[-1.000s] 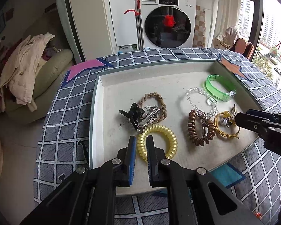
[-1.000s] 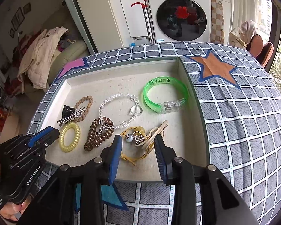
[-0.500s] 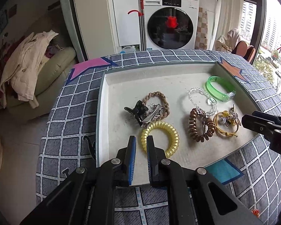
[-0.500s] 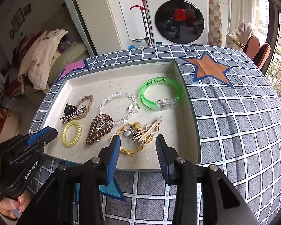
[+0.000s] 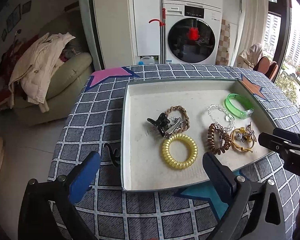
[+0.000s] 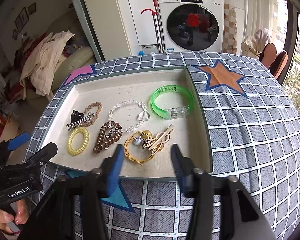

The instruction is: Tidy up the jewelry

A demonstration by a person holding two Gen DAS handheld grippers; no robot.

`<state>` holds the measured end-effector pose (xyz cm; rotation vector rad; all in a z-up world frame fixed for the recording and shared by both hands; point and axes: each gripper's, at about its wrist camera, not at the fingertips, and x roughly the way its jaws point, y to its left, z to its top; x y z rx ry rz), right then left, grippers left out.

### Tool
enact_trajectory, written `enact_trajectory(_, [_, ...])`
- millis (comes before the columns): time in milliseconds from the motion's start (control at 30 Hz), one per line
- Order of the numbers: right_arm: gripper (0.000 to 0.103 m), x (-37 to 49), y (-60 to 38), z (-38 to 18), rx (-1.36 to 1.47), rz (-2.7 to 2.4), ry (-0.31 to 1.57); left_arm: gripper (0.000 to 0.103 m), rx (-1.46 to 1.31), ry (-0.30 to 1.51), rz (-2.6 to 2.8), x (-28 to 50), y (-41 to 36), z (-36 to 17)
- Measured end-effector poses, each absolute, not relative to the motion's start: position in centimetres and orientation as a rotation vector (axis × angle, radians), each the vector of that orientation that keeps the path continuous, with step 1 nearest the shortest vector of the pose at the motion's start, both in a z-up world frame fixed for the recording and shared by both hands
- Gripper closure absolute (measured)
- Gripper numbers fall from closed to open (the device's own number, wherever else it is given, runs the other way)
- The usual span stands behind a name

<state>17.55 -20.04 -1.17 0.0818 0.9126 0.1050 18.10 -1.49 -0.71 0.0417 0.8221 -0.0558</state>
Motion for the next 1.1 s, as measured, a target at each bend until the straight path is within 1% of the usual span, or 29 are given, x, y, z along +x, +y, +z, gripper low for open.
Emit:
enact_trajectory(33, [0.019, 17.4, -20.0, -1.1, 0.078, 0.101, 0.901, 0.0, 0.043, 0.825, -0.053, 18.0, -1.5, -0.8])
enact_trajectory(133, [0.016, 16.9, -20.1, -1.0, 0.068, 0.089, 0.885, 0.0, 0.033, 0.835, -0.043, 17.6, -1.3, -1.0])
enact_trajectory(333, [0.014, 16.3, -20.0, -1.5, 0.039, 0.077, 0.895, 0.0, 0.027, 0.843, -0.023, 16.4, -1.5, -1.4])
enact_trajectory(733, [0.013, 14.0, -19.6, -1.3, 0.009, 0.078, 0.811, 0.0, 0.02, 0.817, -0.004, 14.1, -1.6, -1.3])
enact_trajectory(1100, [0.013, 11.6, -20.0, -0.9, 0.003, 0.055, 0.756, 0.0, 0.062, 0.738, 0.018, 11.5, -2.3, -1.0])
